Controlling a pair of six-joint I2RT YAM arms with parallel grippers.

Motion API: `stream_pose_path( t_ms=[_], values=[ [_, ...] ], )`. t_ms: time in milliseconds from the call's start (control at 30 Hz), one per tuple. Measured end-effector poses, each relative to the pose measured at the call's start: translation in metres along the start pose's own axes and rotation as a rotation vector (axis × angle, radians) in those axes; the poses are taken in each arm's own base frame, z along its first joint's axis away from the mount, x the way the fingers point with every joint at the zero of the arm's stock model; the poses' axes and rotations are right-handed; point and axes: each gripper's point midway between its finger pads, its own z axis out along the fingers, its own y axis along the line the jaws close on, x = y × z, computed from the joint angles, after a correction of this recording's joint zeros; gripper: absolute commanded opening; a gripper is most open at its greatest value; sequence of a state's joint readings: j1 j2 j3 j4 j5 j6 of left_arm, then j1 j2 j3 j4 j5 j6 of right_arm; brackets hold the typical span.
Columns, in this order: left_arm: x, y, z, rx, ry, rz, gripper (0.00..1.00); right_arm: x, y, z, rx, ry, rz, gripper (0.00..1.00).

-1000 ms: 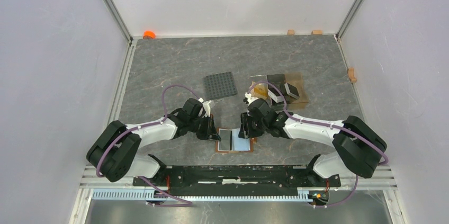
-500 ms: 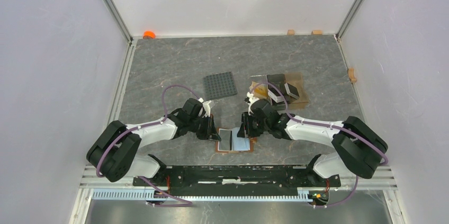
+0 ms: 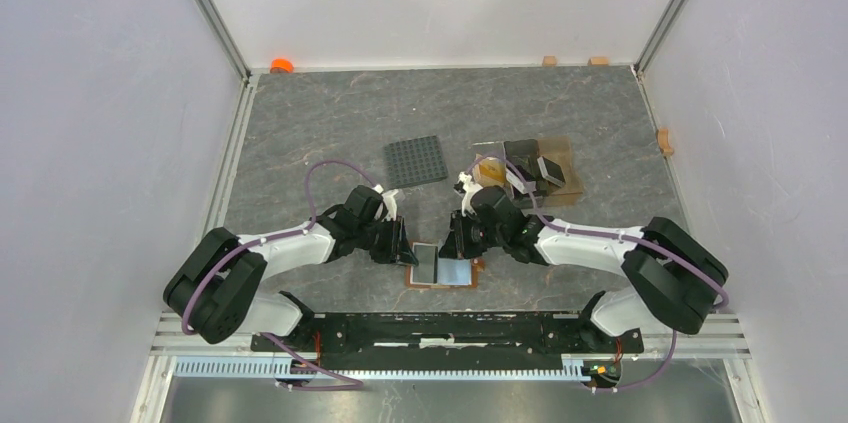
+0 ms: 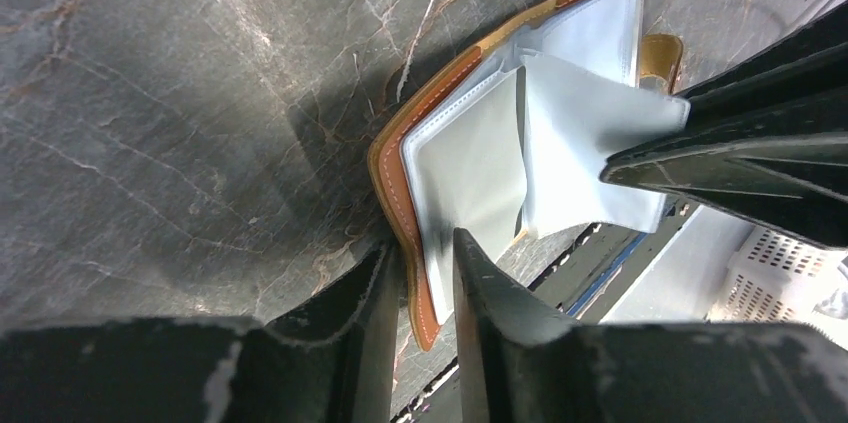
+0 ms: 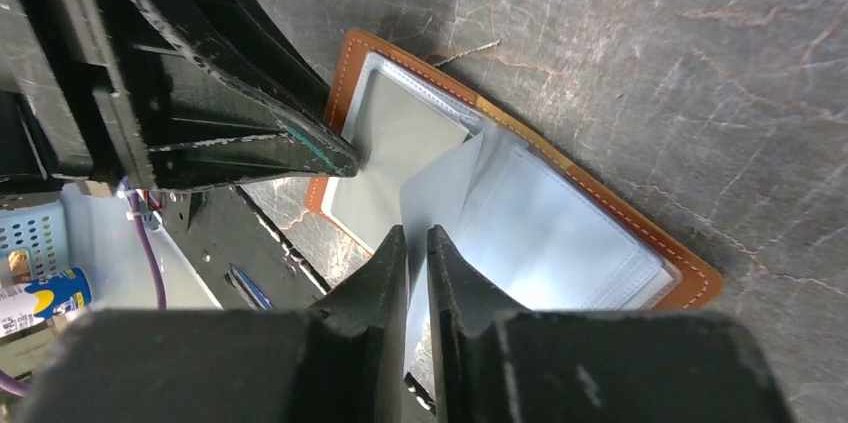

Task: Put the credit cards into the card holder
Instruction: Turn over the card slot in the card holder.

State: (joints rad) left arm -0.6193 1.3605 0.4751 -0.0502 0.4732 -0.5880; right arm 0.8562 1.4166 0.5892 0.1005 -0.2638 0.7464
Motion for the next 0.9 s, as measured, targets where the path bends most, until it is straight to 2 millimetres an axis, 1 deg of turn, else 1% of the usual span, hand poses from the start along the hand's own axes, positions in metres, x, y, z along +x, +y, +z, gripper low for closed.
stream_pose_path(
  t_ms=[33,167,267,467,600,700,733,800,833,900],
  values=[
    [0.0,0.0,0.0,-0.002,-0.001,-0.001,0.39,0.003,0.0,0.002,-0.001,0.01,0.001,0.09],
    [-0.002,0.0,-0.001,-0.007,-0.013,-0.003,0.46,0.011,-0.002,0.008,0.004,0.042,0.007,0.04],
    [-0.006,-0.002,-0.004,-0.007,-0.038,0.007,0.47,0.013,-0.001,0.011,0.002,0.051,0.008,0.02],
    [-0.008,-0.006,-0.009,0.008,-0.06,0.02,0.48,0.011,0.012,0.021,-0.042,0.055,0.018,0.02],
    [-0.004,-0.003,-0.008,0.003,-0.052,0.015,0.48,0.009,0.021,0.03,-0.065,0.057,0.023,0.02],
    [-0.001,0.0,-0.008,-0.004,-0.051,0.01,0.48,0.008,0.019,0.036,-0.061,0.055,0.034,0.01],
    [-0.001,0.001,-0.009,-0.007,-0.057,0.007,0.48,0.009,0.018,0.038,-0.055,0.057,0.04,0.03],
    [-0.002,0.002,-0.013,-0.016,-0.08,0.004,0.48,0.01,0.013,0.042,-0.037,0.058,0.054,0.12],
    [-0.003,0.002,-0.015,-0.02,-0.092,0.005,0.5,0.011,0.011,0.044,-0.029,0.06,0.061,0.17],
    [-0.006,0.002,-0.021,-0.035,-0.131,0.004,0.57,0.013,0.008,0.047,-0.019,0.063,0.073,0.26]
  ],
)
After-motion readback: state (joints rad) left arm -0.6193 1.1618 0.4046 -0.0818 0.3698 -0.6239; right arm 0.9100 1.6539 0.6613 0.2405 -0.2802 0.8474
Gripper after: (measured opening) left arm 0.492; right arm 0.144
